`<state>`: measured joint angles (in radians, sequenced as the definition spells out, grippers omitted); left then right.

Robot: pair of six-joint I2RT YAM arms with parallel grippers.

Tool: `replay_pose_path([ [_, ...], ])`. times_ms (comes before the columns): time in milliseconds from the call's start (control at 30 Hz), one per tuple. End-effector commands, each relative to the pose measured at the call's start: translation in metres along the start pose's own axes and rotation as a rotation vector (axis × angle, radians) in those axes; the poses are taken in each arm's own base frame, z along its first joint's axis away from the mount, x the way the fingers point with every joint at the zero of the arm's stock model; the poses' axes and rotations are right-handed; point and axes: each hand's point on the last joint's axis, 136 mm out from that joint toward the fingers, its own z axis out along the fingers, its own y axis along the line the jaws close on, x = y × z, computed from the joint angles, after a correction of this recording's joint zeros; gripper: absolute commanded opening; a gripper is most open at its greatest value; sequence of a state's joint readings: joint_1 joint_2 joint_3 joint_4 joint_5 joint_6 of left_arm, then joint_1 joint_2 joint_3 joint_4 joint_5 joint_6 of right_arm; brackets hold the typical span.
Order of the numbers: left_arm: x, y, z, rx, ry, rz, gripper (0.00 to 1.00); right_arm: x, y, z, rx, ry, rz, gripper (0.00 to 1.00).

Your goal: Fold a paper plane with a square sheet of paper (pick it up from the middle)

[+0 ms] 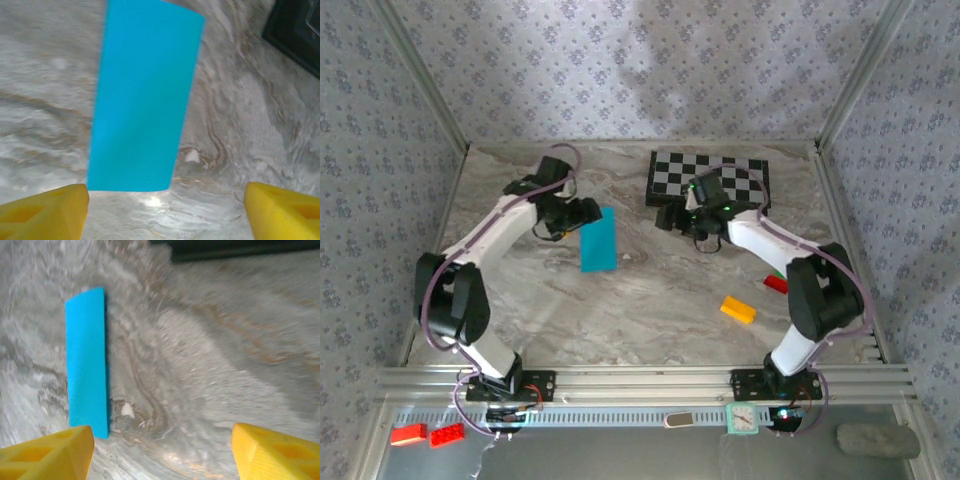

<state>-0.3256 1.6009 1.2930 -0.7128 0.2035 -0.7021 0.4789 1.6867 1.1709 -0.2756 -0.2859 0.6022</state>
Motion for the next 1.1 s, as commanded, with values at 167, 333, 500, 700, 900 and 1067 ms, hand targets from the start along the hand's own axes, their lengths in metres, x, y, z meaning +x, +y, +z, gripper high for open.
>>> replay_pose_path([
  [167, -0.004, 0.064, -0.012, 0.034, -0.062, -0.187, 1.0, 0.025, 0.079, 0.055, -0.104, 0.124, -0.076, 0.67],
  [333, 0.003, 0.074, -0.011, 0.074, -0.053, -0.214, 1.0, 0.031, 0.1, 0.085, -0.122, 0.179, -0.093, 0.63],
  [500, 0.012, 0.073, -0.003, 0.104, -0.022, -0.21, 0.99, 0.034, 0.102, 0.109, -0.114, 0.226, -0.094, 0.61],
  [700, 0.016, 0.073, 0.004, 0.124, 0.0, -0.224, 0.99, 0.046, 0.105, 0.124, -0.146, 0.287, -0.094, 0.56],
  [900, 0.02, 0.072, 0.012, 0.146, 0.029, -0.241, 0.99, 0.058, 0.103, 0.135, -0.145, 0.329, -0.094, 0.52],
  [1067, 0.025, 0.07, 0.018, 0.165, 0.058, -0.25, 0.99, 0.068, 0.085, 0.145, -0.073, 0.364, -0.077, 0.51],
])
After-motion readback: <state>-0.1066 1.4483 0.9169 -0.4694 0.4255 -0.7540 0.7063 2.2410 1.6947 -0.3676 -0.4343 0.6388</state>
